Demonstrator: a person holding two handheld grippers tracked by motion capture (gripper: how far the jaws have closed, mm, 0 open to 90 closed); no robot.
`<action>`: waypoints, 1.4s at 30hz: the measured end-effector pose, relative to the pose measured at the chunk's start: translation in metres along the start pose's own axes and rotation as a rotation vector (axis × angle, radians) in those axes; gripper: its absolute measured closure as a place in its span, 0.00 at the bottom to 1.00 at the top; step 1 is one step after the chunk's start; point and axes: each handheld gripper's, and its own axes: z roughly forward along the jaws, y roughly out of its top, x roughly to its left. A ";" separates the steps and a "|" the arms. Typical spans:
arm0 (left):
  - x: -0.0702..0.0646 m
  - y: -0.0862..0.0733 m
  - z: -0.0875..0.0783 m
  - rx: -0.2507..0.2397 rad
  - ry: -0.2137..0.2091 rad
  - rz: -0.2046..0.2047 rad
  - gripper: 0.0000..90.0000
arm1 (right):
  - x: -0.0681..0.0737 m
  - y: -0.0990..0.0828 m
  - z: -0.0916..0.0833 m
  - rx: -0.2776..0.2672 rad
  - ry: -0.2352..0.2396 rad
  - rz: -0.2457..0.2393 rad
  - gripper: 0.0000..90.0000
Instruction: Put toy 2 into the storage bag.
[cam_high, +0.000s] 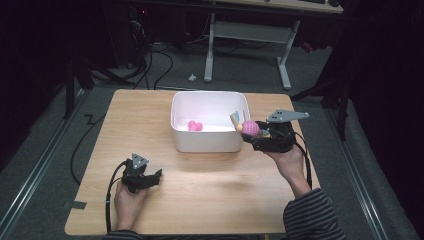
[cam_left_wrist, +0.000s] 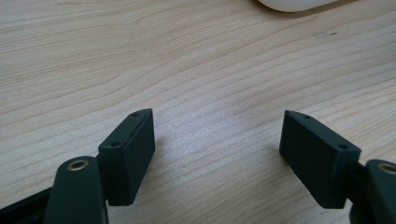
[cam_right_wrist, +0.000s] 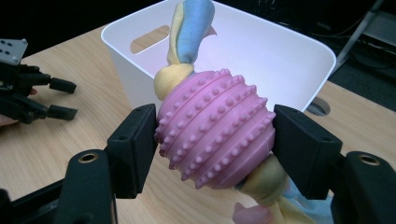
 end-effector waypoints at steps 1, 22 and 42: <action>0.000 0.000 0.000 0.000 0.000 0.000 0.30 | -0.001 0.003 0.001 -0.001 0.000 0.001 0.37; -0.001 0.000 0.000 0.000 0.001 0.001 0.30 | -0.012 0.044 0.047 0.038 0.034 -0.052 0.37; -0.001 0.000 0.000 0.002 0.000 0.002 0.30 | -0.024 0.041 0.105 0.232 0.101 -0.011 0.37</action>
